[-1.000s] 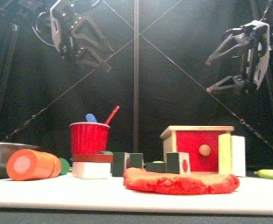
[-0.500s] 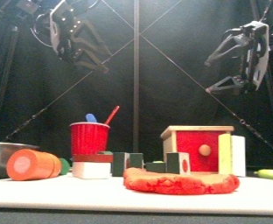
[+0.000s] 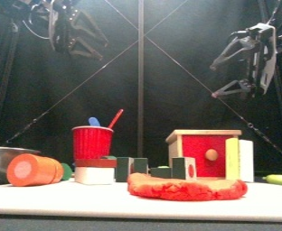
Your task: Reorient knife
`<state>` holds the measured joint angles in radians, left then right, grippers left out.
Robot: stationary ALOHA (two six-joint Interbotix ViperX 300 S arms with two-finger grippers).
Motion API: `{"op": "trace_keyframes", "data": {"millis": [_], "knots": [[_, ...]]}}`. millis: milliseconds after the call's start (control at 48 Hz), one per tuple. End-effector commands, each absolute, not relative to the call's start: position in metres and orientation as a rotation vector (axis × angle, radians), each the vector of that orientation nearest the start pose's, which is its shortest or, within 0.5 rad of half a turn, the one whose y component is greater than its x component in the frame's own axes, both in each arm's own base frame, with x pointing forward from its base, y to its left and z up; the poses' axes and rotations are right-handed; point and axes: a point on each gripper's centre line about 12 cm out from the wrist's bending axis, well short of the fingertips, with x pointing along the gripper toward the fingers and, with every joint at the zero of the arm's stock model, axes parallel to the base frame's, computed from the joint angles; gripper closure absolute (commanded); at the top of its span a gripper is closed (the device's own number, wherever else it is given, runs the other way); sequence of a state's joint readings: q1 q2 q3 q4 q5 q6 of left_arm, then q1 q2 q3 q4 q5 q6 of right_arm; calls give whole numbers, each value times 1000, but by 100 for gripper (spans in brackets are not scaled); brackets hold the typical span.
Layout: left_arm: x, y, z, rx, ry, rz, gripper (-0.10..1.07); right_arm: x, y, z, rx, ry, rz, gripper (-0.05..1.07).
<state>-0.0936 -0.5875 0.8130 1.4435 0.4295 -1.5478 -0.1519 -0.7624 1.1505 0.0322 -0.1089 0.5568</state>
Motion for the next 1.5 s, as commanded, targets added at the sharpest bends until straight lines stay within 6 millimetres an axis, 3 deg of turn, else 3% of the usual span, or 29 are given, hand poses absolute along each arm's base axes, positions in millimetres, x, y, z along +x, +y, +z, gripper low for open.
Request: {"op": "trace_keyframes", "data": {"millis": [0, 479, 917, 1229, 1479], "knots": [[280, 23, 322, -51, 228, 351, 3, 235, -37, 264, 604, 160, -216, 1], [278, 38, 353, -148, 155, 395, 3, 242, -38, 268, 594, 140, -210, 1], [270, 81, 343, -254, 157, 490, 3, 247, -39, 269, 595, 139, -209, 1], [274, 91, 348, -271, 118, 410, 3, 250, -40, 268, 594, 142, -213, 1], [277, 113, 336, -289, 135, 429, 3, 252, -40, 268, 596, 147, -215, 1]]}}
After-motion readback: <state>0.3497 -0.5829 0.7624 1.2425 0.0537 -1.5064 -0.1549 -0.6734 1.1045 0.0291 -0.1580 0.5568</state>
